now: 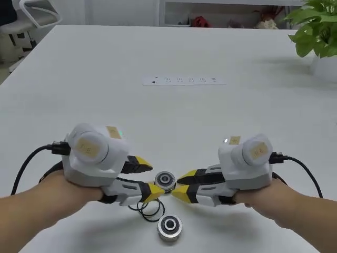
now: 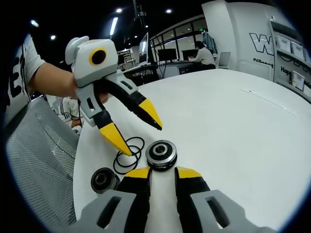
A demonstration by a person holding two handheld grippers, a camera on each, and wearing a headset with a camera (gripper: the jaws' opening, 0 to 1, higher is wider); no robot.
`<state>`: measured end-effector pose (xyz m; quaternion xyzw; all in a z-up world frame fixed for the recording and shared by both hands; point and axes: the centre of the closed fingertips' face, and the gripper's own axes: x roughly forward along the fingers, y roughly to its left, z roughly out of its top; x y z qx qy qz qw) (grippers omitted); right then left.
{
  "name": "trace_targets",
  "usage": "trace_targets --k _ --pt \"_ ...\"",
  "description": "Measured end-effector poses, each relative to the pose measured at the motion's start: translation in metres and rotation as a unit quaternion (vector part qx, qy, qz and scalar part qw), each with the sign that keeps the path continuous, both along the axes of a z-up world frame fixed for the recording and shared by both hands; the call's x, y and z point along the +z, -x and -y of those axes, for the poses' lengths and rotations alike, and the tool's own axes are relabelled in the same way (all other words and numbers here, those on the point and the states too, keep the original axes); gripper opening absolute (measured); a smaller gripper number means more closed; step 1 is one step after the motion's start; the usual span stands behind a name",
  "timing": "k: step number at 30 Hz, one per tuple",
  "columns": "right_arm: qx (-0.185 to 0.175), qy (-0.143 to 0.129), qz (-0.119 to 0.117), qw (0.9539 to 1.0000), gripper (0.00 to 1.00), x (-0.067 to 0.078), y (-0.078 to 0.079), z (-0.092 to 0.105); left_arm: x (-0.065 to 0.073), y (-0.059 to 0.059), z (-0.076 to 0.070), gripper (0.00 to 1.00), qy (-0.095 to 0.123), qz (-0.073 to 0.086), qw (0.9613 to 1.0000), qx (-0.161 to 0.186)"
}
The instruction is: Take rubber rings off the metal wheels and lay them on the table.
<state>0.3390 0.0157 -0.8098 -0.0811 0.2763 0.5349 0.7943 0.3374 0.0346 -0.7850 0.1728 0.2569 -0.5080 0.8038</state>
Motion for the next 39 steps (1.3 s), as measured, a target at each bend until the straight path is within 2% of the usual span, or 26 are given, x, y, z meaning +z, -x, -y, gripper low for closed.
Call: trace_targets --k 7,13,16,23,25,27,28,29,34,37,39 --pt "-0.006 -0.004 -0.001 1.0 0.14 0.0 -0.001 0.0 -0.004 -0.002 0.007 0.29 0.001 -0.003 1.0 -0.002" --pt "-0.007 -0.005 0.001 1.0 0.12 0.0 -0.001 -0.003 -0.007 -0.004 0.01 0.22 -0.008 0.001 0.9999 -0.006" --pt "-0.009 -0.005 0.002 0.9999 0.11 0.0 -0.001 -0.003 -0.009 -0.003 0.012 0.2 -0.011 -0.003 0.9999 -0.006" --pt "-0.014 -0.009 -0.001 0.9999 0.1 0.0 -0.002 -0.002 -0.008 -0.005 0.013 0.21 -0.008 0.002 1.0 -0.004" --pt "-0.015 -0.01 -0.002 0.9998 0.09 -0.001 -0.002 -0.002 -0.008 -0.005 0.013 0.21 -0.005 -0.001 1.0 -0.001" --pt "-0.015 -0.011 -0.003 0.9998 0.08 -0.001 -0.002 -0.002 -0.007 -0.007 0.013 0.2 0.005 -0.01 0.9999 0.008" --pt "-0.015 -0.011 -0.003 0.9998 0.08 -0.001 -0.002 -0.002 -0.008 -0.008 0.012 0.19 0.012 -0.019 0.9996 0.015" --pt "-0.015 -0.011 -0.003 0.9998 0.08 0.0 -0.002 -0.002 -0.007 -0.01 0.011 0.18 0.016 -0.021 0.9995 0.018" --pt "-0.016 -0.012 -0.003 0.9998 0.07 -0.001 -0.002 -0.003 -0.008 -0.011 0.01 0.14 0.008 -0.013 0.9997 0.021" --pt "-0.02 -0.016 -0.008 0.9996 0.06 0.0 -0.002 -0.002 -0.008 -0.011 0.01 0.14 0.007 -0.01 0.9997 0.023" --pt "-0.029 -0.021 -0.017 0.9992 0.02 -0.001 -0.002 -0.001 -0.008 -0.011 0.01 0.14 0.006 -0.01 0.9996 0.026"
